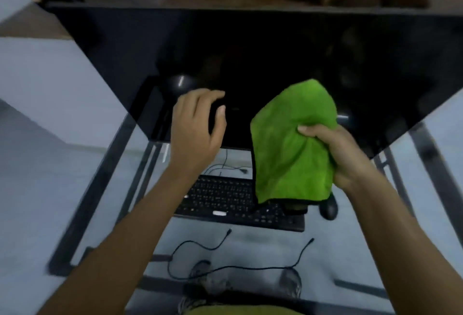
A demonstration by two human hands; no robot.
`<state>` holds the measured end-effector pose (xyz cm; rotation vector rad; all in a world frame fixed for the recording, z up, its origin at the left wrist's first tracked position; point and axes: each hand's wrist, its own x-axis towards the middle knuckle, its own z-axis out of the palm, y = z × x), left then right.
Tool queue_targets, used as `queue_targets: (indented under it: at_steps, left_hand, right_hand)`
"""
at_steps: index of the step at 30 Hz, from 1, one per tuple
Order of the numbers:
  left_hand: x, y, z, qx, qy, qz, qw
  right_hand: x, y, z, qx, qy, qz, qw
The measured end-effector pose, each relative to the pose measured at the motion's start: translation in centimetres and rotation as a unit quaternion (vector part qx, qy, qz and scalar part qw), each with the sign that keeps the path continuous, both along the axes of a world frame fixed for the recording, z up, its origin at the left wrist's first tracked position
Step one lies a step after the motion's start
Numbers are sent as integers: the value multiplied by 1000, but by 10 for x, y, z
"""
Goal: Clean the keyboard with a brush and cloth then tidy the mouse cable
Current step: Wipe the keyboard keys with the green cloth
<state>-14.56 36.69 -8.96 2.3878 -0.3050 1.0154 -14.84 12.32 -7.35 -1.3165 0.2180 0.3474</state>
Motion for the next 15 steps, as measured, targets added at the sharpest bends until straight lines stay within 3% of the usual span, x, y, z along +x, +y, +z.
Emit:
queue_targets:
  at_steps: [3, 5, 7, 9, 11, 15]
  left_hand:
    - [-5, 59, -55, -20, 85, 8, 996]
    - [-9, 93, -93, -18, 135, 6, 991]
    - [-14, 122, -133, -4, 184, 7, 983]
    - [-19, 144, -171, 9, 240, 13, 971]
    - [-27, 158, -206, 24, 296, 23, 955]
    - [-42, 167, -257, 59, 374, 32, 925]
  right_hand:
    - [-11, 45, -60, -122, 34, -35, 991]
    - [-19, 75, -98, -295, -7, -56, 954]
    - [-27, 103, -140, -496, -106, -68, 859]
    - [-33, 130, -184, -633, -139, -30, 761]
    - [-39, 151, -219, -689, -94, 60, 716]
    - [-46, 174, -253, -716, -57, 178, 673]
